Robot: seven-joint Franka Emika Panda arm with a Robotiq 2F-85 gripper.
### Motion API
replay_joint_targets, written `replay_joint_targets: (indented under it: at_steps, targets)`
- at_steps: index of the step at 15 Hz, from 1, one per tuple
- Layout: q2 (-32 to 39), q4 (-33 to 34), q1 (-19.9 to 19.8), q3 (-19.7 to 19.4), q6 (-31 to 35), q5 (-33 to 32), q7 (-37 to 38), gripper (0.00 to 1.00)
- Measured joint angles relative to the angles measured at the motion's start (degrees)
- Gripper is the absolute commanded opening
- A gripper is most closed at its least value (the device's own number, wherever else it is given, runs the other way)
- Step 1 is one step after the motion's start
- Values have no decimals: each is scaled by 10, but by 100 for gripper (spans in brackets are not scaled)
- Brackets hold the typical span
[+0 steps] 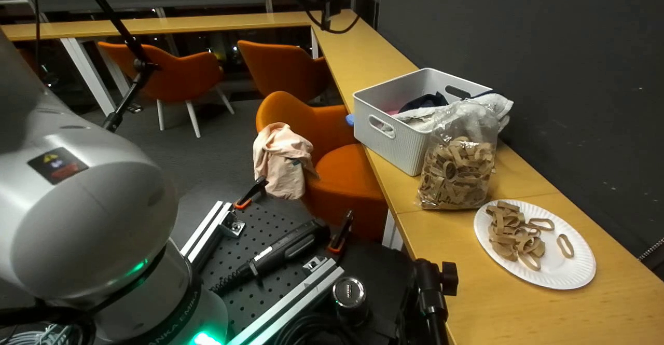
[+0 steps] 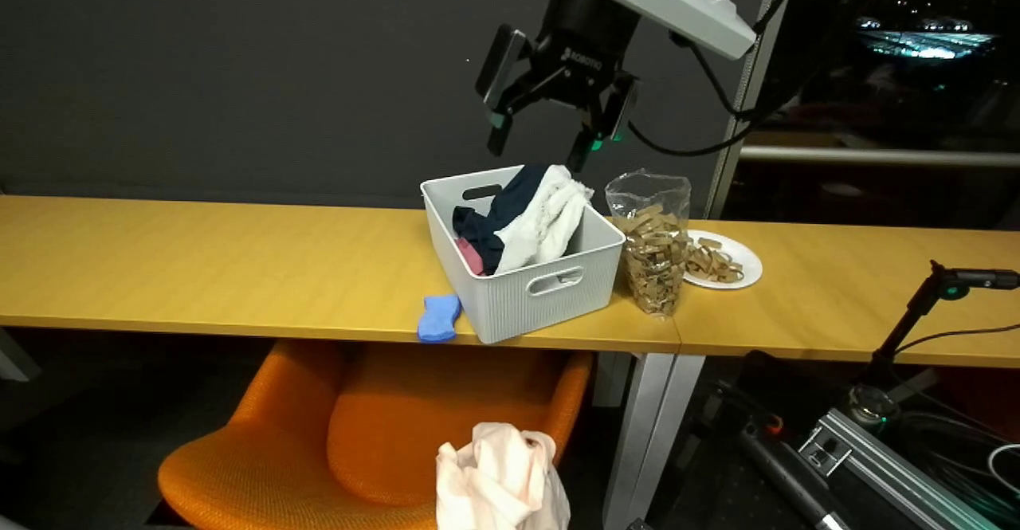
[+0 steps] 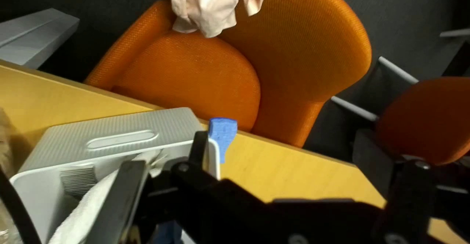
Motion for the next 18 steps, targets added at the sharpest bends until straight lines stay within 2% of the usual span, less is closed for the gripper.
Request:
replay_joint_targets:
  at_steps: [5, 12, 18]
  targets:
    - [4, -6, -54, -53, 12, -35, 0, 100]
    - [13, -17, -112, -106, 42, -75, 4, 100]
    - [13, -23, -118, -114, 41, -75, 3, 100]
